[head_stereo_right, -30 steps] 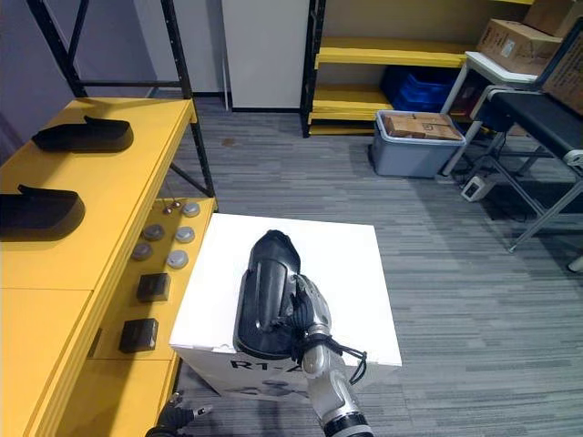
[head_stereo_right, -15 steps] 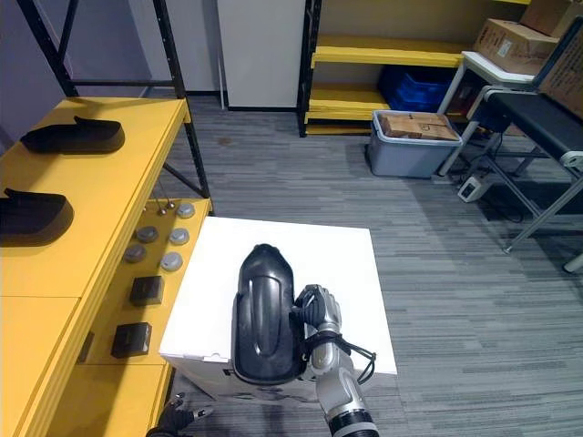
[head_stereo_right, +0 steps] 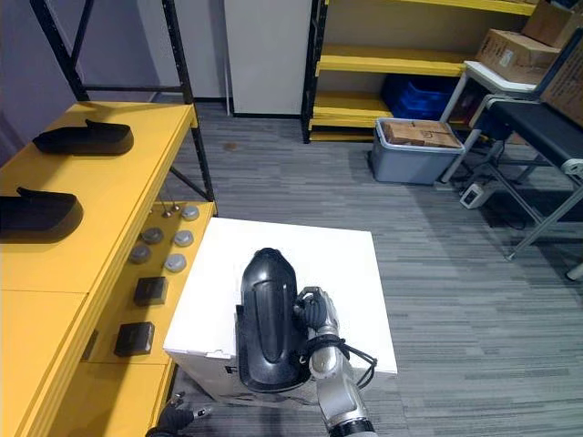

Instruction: Walk over and take plastic housings, then place them on the shelf

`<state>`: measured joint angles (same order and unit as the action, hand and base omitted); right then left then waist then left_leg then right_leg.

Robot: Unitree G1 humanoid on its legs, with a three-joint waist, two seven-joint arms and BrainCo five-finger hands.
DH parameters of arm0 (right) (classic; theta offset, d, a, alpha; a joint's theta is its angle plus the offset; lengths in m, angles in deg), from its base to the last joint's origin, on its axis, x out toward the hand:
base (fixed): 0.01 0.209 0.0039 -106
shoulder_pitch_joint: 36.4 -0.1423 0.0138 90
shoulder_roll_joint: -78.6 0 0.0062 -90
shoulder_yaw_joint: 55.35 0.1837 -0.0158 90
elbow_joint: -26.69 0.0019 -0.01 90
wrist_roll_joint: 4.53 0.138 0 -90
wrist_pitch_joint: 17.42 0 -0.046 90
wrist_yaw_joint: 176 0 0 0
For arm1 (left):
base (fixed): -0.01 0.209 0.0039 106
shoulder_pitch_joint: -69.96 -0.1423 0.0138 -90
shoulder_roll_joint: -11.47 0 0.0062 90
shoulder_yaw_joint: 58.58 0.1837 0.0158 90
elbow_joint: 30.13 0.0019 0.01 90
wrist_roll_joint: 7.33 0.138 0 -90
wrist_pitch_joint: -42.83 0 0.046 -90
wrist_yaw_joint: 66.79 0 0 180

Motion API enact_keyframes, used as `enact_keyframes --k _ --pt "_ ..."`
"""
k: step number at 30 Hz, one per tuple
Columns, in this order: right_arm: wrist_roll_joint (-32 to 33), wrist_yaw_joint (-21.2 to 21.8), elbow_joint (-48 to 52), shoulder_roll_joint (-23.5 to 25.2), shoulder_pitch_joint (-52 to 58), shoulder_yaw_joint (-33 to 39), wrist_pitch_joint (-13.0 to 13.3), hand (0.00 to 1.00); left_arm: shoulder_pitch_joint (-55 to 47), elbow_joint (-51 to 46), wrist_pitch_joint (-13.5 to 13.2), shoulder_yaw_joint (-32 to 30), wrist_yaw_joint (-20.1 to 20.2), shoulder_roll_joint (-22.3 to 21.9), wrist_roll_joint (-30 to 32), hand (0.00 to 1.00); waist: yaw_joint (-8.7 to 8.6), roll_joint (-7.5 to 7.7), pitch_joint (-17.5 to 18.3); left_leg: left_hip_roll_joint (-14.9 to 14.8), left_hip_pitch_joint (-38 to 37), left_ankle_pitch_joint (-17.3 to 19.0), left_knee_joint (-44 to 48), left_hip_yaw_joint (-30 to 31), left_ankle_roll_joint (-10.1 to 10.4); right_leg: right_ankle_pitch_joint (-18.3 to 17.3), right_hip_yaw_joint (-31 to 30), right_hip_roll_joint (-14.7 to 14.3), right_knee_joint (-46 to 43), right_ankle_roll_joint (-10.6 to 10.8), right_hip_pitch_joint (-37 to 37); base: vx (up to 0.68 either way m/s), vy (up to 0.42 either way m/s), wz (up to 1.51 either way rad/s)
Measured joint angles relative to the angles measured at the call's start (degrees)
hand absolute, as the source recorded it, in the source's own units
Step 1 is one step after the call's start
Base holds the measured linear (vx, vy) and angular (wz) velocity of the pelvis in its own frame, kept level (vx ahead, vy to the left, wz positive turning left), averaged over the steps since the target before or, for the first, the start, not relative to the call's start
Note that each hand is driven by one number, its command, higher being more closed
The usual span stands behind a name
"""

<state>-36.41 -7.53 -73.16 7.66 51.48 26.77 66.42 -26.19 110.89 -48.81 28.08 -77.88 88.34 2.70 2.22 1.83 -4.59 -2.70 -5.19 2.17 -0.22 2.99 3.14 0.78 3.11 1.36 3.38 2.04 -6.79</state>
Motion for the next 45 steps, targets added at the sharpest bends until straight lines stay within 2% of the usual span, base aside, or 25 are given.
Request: enact_keyframes --k 5,10,17,21,28,35,40,45 --pt "0.02 -2.16 6.83 -1.06 0.3 1.16 0.97 1.0 -4.05 -11.51 -0.02 -4.41 -1.4 0.08 -2.06 0.0 0.29 -0.03 0.02 -0.05 0.57 0.0 0.08 -0.38 -0.01 -0.23 -0.55 -0.1 -0.14 -0.31 0.92 0.01 0.004 -0.04" --pt "1.13 -3.81 12.09 -1.68 0.48 2.56 2.4 1.0 -6.63 -28.32 -0.67 -12.14 -4.34 -1.64 -3.29 0.0 0.33 -0.06 0.04 0.07 0.81 -0.01 0.64 -0.37 -0.03 -0.31 -0.55 -0.05 -0.15 -0.43 0.95 0.01 0.001 0.0" --pt "1.2 -4.43 16.28 -1.61 0.8 3.37 3.67 1.0 -8.18 -46.55 -2.21 -13.68 -7.19 -3.78 -4.3 0.0 0.75 -0.09 0.07 0.15 0.02 0.01 0.6 -0.26 -0.07 -0.36 -0.42 0.0 0.02 -0.52 0.3 0.0 0.0 0.0" --pt "1.23 -4.42 16.57 -1.42 1.69 3.21 4.07 1.0 -8.3 -54.2 -2.74 -10.9 -7.3 -5.01 -4.33 0.0 0.86 -0.12 0.72 0.18 0.03 0.01 0.59 0.15 -0.09 -0.36 0.09 -0.02 0.27 -0.52 0.02 0.0 0.001 0.06" --pt "1.24 -5.25 20.74 -1.42 2.14 3.06 5.15 1.0 -8.3 -64.66 -6.09 -2.8 -6.42 -5.14 -4.43 0.0 0.72 -0.23 1.25 0.21 0.02 -0.03 0.63 0.19 -0.15 -0.31 0.34 -0.12 0.81 -0.58 -0.35 0.0 0.001 0.02" --pt "2.39 -6.49 20.79 -1.57 0.84 -0.29 5.37 1.0 -7.82 -66.39 -6.9 5.94 -4.44 -4.35 -6.95 0.0 0.05 -1.16 2.32 0.25 -0.09 -0.07 0.65 0.19 -0.21 -0.19 0.3 -0.4 1.24 -0.74 -0.68 0.01 0.003 0.0" --pt "3.41 -7.48 21.79 -1.57 -3.25 -3.52 5.46 1.0 -4.85 -65.54 -6.9 12.2 -3.17 -4.12 -7.84 0.0 0.21 -1.22 2.37 -0.16 -0.1 -0.06 0.65 0.14 -0.22 0.1 0.0 -0.98 1.37 -1.14 -0.63 0.0 0.0 0.0" --pt "4.65 -7.98 23.08 -1.46 -5.3 -6.9 7.22 1.0 -1.04 -61.01 -6.61 16.2 -3.31 -4.05 -8.71 0.0 0.11 -1.33 2.69 -0.34 -0.11 -0.06 0.66 -0.1 -0.23 0.27 -0.6 -1.25 1.46 -1.38 -0.49 0.0 0.005 -0.04"
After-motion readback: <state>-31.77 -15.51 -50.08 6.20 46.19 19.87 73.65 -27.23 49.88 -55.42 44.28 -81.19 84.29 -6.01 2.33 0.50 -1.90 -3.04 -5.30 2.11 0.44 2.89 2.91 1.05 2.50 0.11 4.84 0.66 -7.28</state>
